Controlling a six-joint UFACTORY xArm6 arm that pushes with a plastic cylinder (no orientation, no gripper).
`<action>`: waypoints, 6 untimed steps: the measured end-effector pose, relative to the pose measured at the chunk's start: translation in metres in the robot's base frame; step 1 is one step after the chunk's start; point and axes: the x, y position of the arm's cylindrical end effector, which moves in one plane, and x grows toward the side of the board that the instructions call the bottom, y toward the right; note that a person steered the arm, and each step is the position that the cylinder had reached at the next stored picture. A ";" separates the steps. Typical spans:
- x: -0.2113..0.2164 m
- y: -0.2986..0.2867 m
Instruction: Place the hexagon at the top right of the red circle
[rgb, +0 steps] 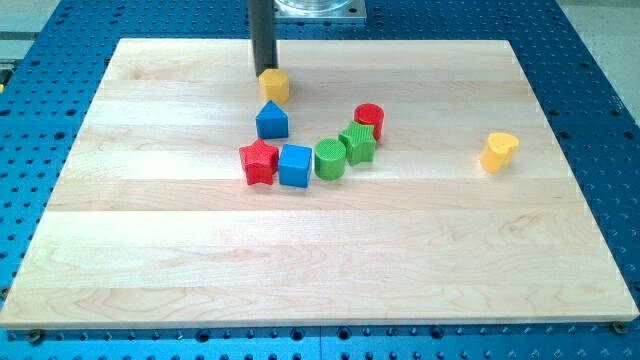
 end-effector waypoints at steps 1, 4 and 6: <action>0.012 -0.030; 0.044 0.031; 0.032 0.052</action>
